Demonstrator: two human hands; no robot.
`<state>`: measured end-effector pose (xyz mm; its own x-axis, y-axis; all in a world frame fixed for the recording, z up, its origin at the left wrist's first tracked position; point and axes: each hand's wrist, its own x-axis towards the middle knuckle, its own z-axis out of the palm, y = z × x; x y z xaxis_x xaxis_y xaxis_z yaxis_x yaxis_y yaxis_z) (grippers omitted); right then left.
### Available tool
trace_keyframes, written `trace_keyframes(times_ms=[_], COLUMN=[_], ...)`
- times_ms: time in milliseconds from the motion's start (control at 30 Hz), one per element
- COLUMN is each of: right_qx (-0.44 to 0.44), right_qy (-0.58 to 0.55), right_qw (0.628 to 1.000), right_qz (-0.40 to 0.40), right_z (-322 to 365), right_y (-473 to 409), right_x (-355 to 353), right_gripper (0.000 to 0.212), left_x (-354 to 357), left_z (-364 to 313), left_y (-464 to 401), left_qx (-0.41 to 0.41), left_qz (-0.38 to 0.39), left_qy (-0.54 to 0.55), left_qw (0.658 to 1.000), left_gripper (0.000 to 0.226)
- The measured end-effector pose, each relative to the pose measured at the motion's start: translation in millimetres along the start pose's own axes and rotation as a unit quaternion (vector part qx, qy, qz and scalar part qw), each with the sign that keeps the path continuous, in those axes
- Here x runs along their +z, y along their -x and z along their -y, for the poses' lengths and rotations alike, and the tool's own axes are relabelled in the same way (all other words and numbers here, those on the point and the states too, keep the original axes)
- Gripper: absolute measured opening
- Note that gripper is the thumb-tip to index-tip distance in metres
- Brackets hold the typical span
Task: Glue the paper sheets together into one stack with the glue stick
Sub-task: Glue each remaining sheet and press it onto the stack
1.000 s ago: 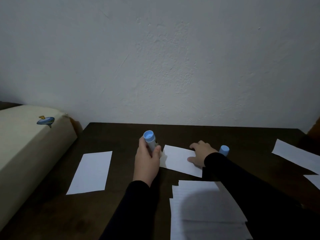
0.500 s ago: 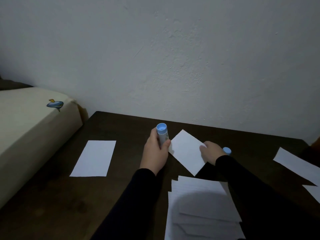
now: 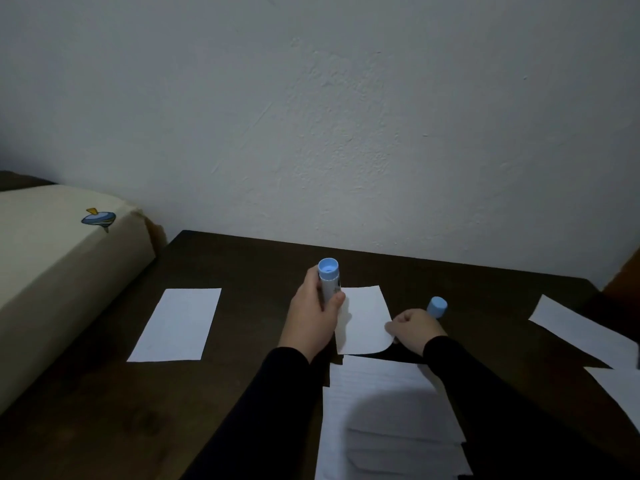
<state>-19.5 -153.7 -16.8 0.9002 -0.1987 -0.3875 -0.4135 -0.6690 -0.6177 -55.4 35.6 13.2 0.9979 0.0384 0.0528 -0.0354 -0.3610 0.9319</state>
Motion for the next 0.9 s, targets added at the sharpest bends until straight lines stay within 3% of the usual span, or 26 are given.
trace_keyframes(times_ms=[133, 233, 267, 367, 567, 900], right_qx=[-0.039, -0.145, -0.188, -0.262, -0.283, -0.312], right_qy=[0.116, 0.165, 0.17, 0.216, 0.223, 0.217], right_qw=[0.992, 0.971, 0.963, 0.94, 0.932, 0.923], right_qz=[-0.035, -0.093, -0.089, -0.031, -0.038, -0.066], right_z=[-10, -19, -23, -37, -54, -60], right_y=[8, 12, 13, 12, 9, 6], right_x=[1, -3, -5, -8, 2, 5], right_gripper=[0.023, 0.011, 0.008, 0.032, 0.044, 0.037], left_x=[9, 21, 27, 42, 62, 66], left_z=[2, 4, 5, 5, 5, 5], left_y=[3, 8, 10, 16, 20, 18], left_qx=[-0.005, 0.004, 0.014, 0.041, 0.088, 0.106], left_qz=[0.025, 0.046, 0.051, 0.064, 0.085, 0.112], left_qy=[0.009, 0.012, 0.007, -0.008, -0.025, -0.087], left_qw=[1.0, 0.999, 0.999, 0.997, 0.992, 0.984], left_gripper=[0.046, 0.04, 0.037, 0.031, 0.029, 0.029])
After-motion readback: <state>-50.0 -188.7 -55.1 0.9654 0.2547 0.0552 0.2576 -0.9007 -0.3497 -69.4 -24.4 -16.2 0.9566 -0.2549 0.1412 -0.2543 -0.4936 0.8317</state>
